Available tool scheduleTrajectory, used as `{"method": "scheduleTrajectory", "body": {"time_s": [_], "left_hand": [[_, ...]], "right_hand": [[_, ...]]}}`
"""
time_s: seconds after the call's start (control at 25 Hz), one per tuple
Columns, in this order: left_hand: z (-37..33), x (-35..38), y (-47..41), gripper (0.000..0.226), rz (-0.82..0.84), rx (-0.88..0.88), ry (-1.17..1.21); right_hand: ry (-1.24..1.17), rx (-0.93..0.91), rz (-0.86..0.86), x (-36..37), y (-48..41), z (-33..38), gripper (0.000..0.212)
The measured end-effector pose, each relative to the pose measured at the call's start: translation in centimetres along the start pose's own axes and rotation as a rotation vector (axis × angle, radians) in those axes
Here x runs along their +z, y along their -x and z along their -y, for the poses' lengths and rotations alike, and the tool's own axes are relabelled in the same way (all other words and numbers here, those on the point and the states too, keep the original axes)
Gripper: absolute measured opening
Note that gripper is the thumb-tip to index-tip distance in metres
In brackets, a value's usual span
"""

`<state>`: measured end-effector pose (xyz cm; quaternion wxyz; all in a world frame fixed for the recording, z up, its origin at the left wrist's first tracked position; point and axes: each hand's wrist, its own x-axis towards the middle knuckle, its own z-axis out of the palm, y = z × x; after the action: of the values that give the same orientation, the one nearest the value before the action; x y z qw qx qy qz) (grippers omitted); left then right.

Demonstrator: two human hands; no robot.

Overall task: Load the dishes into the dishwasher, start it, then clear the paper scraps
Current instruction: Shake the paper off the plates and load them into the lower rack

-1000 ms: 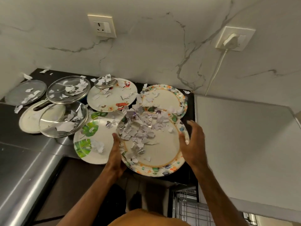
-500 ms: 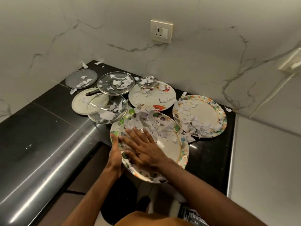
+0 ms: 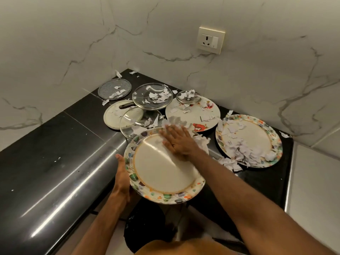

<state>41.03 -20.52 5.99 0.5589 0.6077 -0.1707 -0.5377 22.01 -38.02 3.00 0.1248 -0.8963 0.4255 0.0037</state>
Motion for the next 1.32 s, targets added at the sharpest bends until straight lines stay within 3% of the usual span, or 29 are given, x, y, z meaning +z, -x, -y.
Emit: {"method": "scheduleTrajectory", "body": {"time_s": [0.08,0.2,0.32,0.4,0.52,0.64,0.76,0.84,0.96,1.04,1.32], "left_hand": [[-0.2,-0.8,-0.3,0.066,-0.032,-0.011,0.019],[-0.4,-1.6,-1.3,0.07,-0.071,-0.032,0.069],[-0.1,-1.3,-2.0,0.072,-0.037,-0.047,0.08],[-0.1,-0.7,-2.1,0.071,-0.011,-0.059,0.097],[0.2,-0.4,-2.5,0.073,0.011,-0.057,0.119],[0.5,0.3,-2.6,0.074,0.016,-0.029,0.075],[0.9,0.5,-2.9,0.075,-0.003,-0.043,0.044],[1.1,0.2,-3.6,0.08,0.018,-0.071,0.05],[1.2,0.8,-3.7,0.082,0.076,-0.108,0.049],[1.2,1.6,-3.4,0.081,0.122,-0.129,0.043],[0.6,0.8,-3.3,0.077,0.053,-0.04,0.067]], "right_hand": [[0.017,0.056,-0.028,-2.1,-0.4,-2.0,0.061],[-0.077,-0.172,-0.068,-3.5,0.8,0.1,0.063],[-0.093,-0.383,0.108,-1.0,3.2,4.1,0.064],[-0.072,-0.392,0.143,0.7,3.8,4.0,0.065],[-0.091,-0.271,0.145,0.4,2.9,1.0,0.065],[-0.095,0.024,0.159,0.0,2.5,-3.1,0.072],[-0.145,0.283,0.055,-0.1,3.4,-5.5,0.078],[-0.158,0.237,0.003,-0.4,4.0,-4.9,0.074],[-0.144,-0.035,0.068,-0.6,4.3,-0.9,0.069],[-0.156,-0.098,0.073,0.2,3.7,0.9,0.069],[-0.137,0.292,-0.054,0.4,4.6,-4.2,0.07]]}}
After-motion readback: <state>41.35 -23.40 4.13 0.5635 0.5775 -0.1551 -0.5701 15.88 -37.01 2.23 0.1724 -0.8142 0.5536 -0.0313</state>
